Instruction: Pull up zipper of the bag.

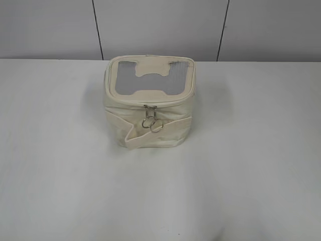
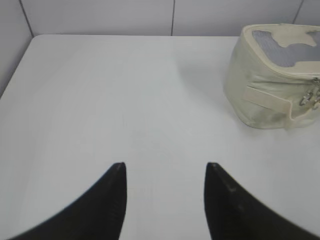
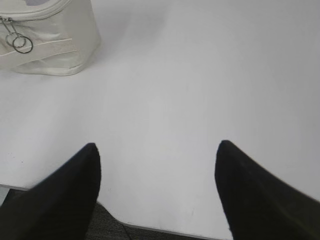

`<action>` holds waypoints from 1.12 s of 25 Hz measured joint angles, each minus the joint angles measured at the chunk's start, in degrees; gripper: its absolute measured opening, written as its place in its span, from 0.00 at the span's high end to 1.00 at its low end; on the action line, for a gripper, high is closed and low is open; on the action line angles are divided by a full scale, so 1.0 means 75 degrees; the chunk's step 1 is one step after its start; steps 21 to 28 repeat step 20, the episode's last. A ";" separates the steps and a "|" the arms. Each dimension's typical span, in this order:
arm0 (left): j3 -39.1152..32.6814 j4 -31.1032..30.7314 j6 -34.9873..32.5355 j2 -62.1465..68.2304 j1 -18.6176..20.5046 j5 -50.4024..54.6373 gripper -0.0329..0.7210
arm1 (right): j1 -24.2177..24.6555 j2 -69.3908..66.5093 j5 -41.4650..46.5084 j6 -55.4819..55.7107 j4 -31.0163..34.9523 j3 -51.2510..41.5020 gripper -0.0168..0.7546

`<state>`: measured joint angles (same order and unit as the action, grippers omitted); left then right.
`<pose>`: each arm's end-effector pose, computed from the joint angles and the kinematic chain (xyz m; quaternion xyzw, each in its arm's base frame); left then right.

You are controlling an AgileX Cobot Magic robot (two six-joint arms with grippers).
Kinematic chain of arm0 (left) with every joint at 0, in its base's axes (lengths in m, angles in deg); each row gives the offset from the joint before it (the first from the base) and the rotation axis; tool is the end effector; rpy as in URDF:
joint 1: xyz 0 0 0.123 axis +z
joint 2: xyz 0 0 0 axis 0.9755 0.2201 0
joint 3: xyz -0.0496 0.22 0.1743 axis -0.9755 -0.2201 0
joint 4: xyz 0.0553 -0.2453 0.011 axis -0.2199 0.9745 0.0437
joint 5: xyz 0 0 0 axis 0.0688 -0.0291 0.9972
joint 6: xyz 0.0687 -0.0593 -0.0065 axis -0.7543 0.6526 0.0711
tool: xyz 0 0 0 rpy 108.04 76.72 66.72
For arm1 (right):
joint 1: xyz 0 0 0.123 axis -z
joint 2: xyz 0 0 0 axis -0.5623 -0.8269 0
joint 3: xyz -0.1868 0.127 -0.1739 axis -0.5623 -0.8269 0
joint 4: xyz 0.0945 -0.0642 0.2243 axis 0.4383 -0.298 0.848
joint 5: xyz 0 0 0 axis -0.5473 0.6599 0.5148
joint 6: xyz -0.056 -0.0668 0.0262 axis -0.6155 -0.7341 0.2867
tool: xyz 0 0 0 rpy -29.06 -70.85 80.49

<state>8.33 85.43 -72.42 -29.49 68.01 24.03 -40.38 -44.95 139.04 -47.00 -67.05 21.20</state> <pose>-0.0075 0.0027 0.2879 0.0412 0.8428 -0.0508 0.5342 -0.0079 0.0119 0.2798 -0.0846 0.8405 0.0857 0.5282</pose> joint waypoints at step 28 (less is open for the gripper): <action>-0.0005 -0.0001 0.0000 -0.0110 0.0139 -0.0008 0.53 | 0.0204 -0.0001 -0.0006 0.0008 0.0055 -0.0029 0.25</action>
